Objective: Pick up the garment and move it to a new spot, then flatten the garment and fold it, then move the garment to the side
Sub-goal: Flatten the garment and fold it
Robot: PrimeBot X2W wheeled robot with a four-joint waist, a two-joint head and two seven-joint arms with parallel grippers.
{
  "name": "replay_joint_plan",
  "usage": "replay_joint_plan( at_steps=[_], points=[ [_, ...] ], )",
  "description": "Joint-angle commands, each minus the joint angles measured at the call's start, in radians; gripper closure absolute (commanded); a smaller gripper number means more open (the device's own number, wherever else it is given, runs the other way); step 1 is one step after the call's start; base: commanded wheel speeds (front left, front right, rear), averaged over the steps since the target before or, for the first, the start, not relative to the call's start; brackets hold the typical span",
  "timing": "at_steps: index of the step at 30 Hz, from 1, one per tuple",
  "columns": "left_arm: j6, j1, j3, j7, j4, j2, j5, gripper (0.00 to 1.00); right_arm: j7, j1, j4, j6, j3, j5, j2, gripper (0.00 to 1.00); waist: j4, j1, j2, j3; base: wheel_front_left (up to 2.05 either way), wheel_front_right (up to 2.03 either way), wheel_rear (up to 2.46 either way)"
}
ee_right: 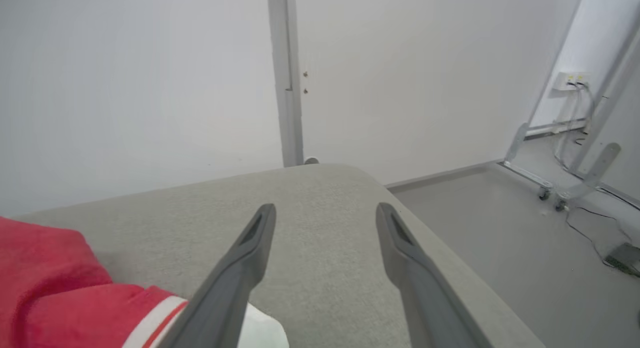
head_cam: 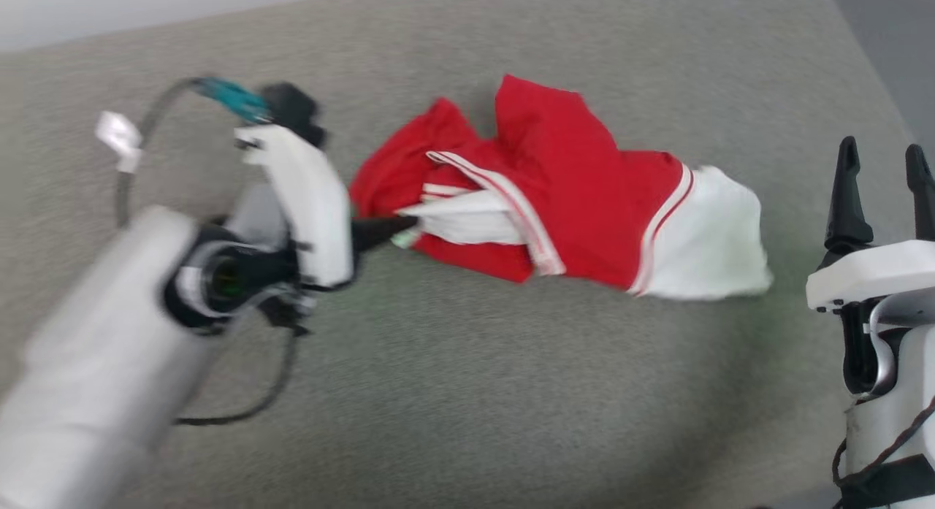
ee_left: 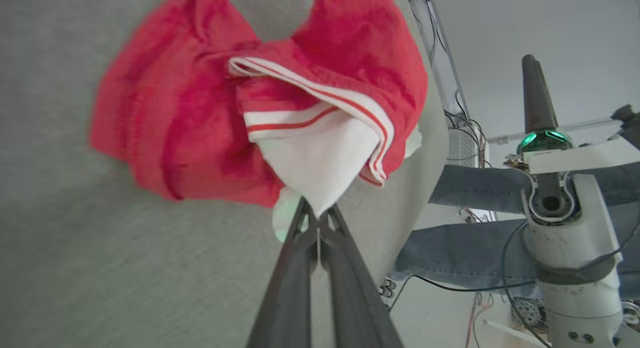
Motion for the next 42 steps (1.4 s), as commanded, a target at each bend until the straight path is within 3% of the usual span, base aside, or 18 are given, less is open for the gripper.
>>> replay_joint_plan(
  at_steps=[1, 7, 12, 19, 21, 29, 30, 33, 34, 35, 39, 42],
  points=[
    [0.007, 0.018, 0.03, 0.005, -0.038, 0.055, -0.004, 1.0, 0.015, 0.011, -0.023, -0.002, 0.004, -0.009, -0.001, 0.0, 0.071, 0.0, 0.0, -0.028, 0.0, 0.0, 0.0],
    [0.015, 0.017, 0.103, -0.005, -0.097, 0.177, -0.01, 1.0, 0.051, 0.011, -0.065, -0.002, 0.016, -0.021, -0.001, 0.0, 0.13, 0.0, 0.0, -0.031, 0.0, 0.0, 0.0],
    [-0.009, -0.004, 0.11, -0.041, -0.094, 0.313, 0.111, 1.0, 0.076, 0.01, -0.084, -0.002, 0.041, -0.015, -0.001, 0.0, 0.154, 0.0, 0.0, -0.026, 0.0, 0.0, 0.0],
    [-0.022, 0.058, 0.055, -0.098, 0.049, 0.425, 0.26, 1.0, 0.091, 0.017, -0.1, -0.002, 0.056, -0.007, -0.001, 0.0, 0.152, 0.0, 0.0, -0.009, 0.0, 0.0, 0.0],
    [-0.027, 0.073, 0.037, -0.111, 0.111, 0.437, 0.288, 1.0, 0.095, 0.019, -0.105, -0.002, 0.058, -0.008, -0.001, 0.0, 0.147, 0.0, 0.0, -0.006, 0.0, 0.0, 0.0],
    [-0.075, 0.095, 0.048, -0.211, 0.321, 0.374, 0.265, 1.0, 0.118, 0.037, -0.121, -0.002, 0.077, -0.022, -0.001, 0.0, 0.134, 0.0, 0.0, 0.0, 0.0, 0.0, 0.0],
    [-0.084, 0.092, 0.045, -0.224, 0.336, 0.366, 0.271, 0.95, 0.118, 0.039, -0.124, -0.002, 0.082, -0.024, -0.003, 0.0, 0.135, 0.0, 0.0, -0.001, 0.0, 0.0, 0.0],
    [-0.108, 0.08, 0.029, -0.27, 0.375, 0.345, 0.304, 0.62, 0.137, 0.045, -0.134, -0.002, 0.113, -0.027, -0.015, 0.0, 0.143, 0.0, 0.0, -0.005, 0.0, 0.0, 0.0],
    [-0.114, 0.076, 0.027, -0.293, 0.386, 0.337, 0.315, 0.13, 0.142, 0.051, -0.136, -0.002, 0.133, -0.026, -0.022, 0.0, 0.146, 0.0, 0.0, -0.008, 0.0, 0.0, 0.0],
    [-0.118, 0.075, 0.031, -0.317, 0.4, 0.326, 0.317, 0.0, 0.154, 0.057, -0.138, -0.002, 0.154, -0.023, -0.03, 0.0, 0.151, 0.0, 0.0, -0.012, 0.0, 0.0, 0.0],
    [-0.136, 0.102, 0.05, -0.435, 0.436, 0.294, 0.317, 0.0, 0.211, 0.08, -0.153, -0.002, 0.279, -0.016, -0.104, 0.0, 0.172, 0.0, 0.0, -0.033, 0.0, 0.0, 0.0],
    [-0.139, 0.131, 0.056, -0.558, 0.438, 0.274, 0.342, 0.0, 0.272, 0.102, -0.187, -0.002, 0.419, 0.009, -0.198, 0.0, 0.195, 0.0, 0.0, -0.049, 0.0, 0.0, 0.0]
  ],
)
